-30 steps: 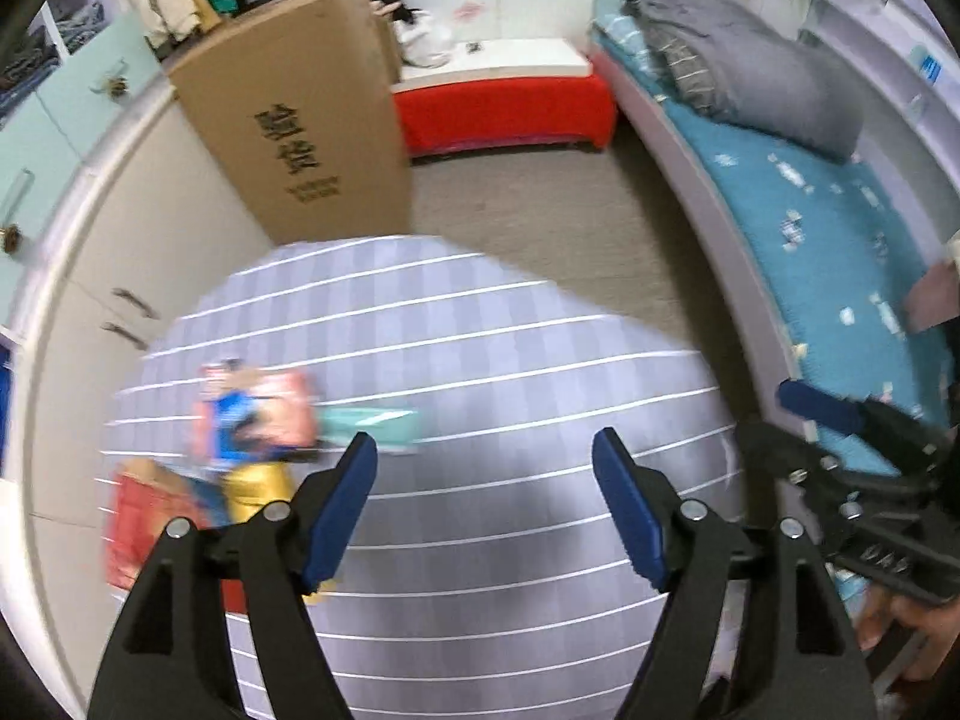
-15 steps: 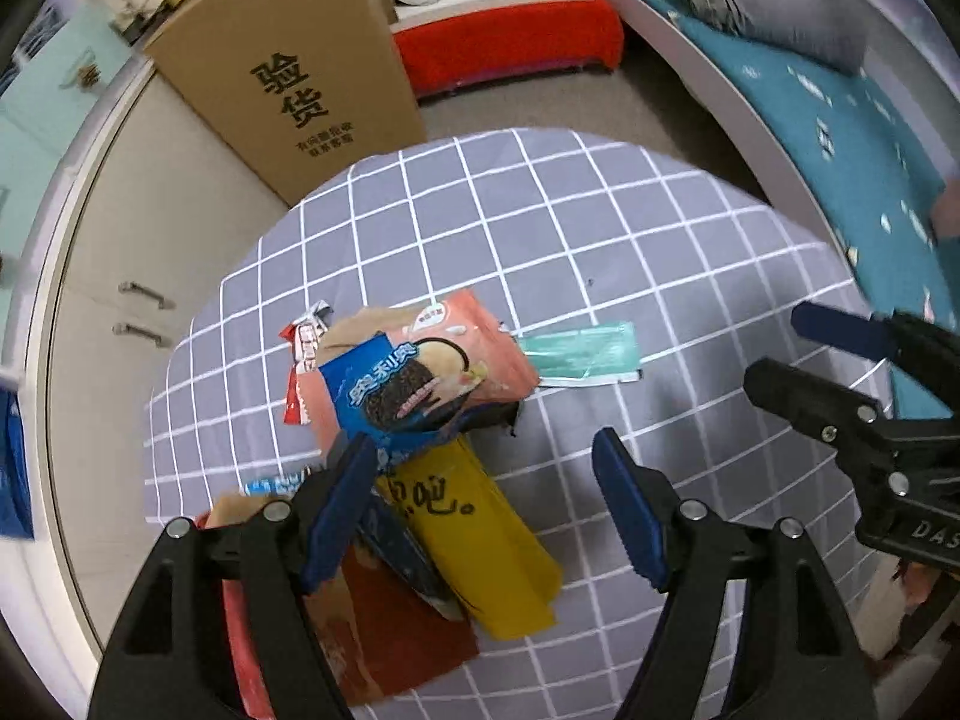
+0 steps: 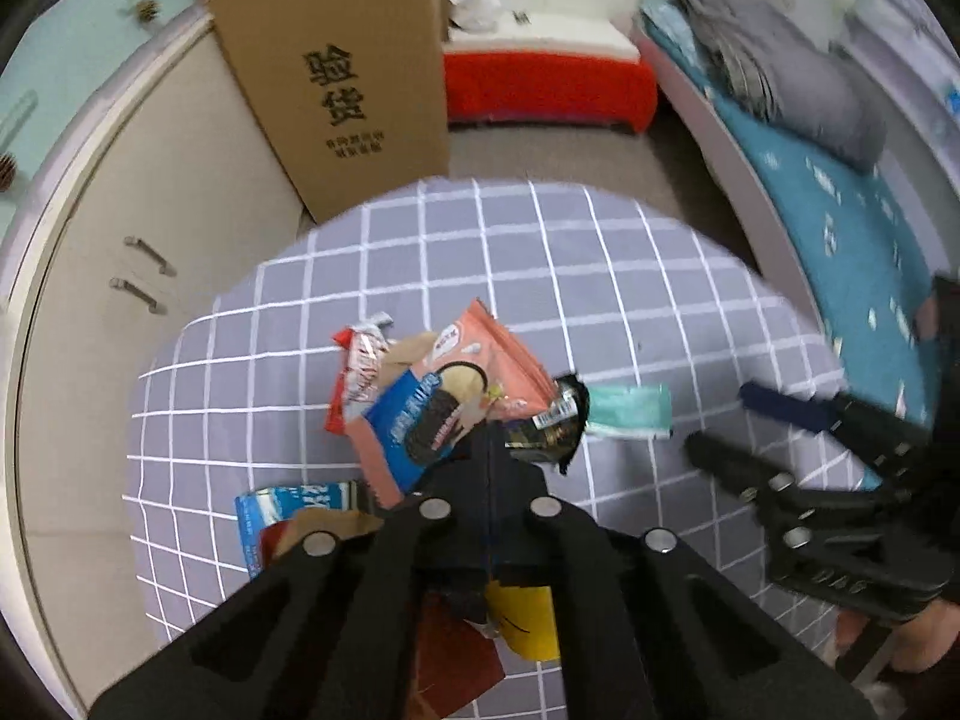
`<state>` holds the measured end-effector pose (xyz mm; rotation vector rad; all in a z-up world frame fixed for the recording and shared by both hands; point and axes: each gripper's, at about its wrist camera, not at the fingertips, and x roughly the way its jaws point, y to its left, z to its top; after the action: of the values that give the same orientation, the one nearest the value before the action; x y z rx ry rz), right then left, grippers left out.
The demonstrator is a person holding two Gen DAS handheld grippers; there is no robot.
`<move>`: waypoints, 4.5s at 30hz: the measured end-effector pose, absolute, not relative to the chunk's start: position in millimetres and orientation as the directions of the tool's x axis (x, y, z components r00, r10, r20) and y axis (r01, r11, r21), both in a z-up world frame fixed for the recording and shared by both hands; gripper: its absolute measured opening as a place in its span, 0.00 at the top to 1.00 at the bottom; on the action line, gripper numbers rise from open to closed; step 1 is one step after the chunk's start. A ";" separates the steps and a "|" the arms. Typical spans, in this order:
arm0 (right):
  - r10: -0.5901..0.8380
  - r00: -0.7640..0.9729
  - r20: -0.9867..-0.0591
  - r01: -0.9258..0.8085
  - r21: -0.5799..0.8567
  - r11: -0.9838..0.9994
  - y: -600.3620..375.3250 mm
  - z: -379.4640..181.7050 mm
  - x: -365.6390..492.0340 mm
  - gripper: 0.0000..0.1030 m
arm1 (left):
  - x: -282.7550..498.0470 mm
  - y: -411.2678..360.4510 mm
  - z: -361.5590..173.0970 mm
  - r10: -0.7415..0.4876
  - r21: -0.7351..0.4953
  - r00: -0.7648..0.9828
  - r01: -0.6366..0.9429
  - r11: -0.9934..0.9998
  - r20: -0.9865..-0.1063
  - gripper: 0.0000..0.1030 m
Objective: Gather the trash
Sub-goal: 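Grasp the blue-orange snack wrapper with the left gripper while the right grasps the black wrapper, then carry both wrappers in the grippers over the bucket, then open both grippers to drop the wrappers into the bucket, then move both open grippers back over the table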
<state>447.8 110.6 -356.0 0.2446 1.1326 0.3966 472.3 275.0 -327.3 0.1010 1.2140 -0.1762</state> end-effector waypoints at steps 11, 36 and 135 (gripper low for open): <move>0.518 0.310 -0.797 -0.211 0.473 0.855 151.0 -365.1 470.9 0.42 | 460.7 294.2 -295.3 -0.109 -0.074 0.448 0.094 0.993 -0.887 1.00; 0.615 0.364 -0.700 -0.257 0.559 0.788 135.8 -336.2 463.6 0.94 | 445.2 283.0 -267.4 -0.131 -0.100 0.519 0.087 0.991 -0.845 1.00; 0.243 0.507 -0.827 0.257 0.414 0.873 -215.3 -376.1 343.1 0.49 | 413.2 -54.3 -356.7 -0.321 -0.233 0.269 0.313 0.921 -0.908 0.38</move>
<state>343.1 -215.3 -376.1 0.5340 1.0530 -0.0091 413.2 -54.3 -356.7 -0.0075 1.2261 -0.4274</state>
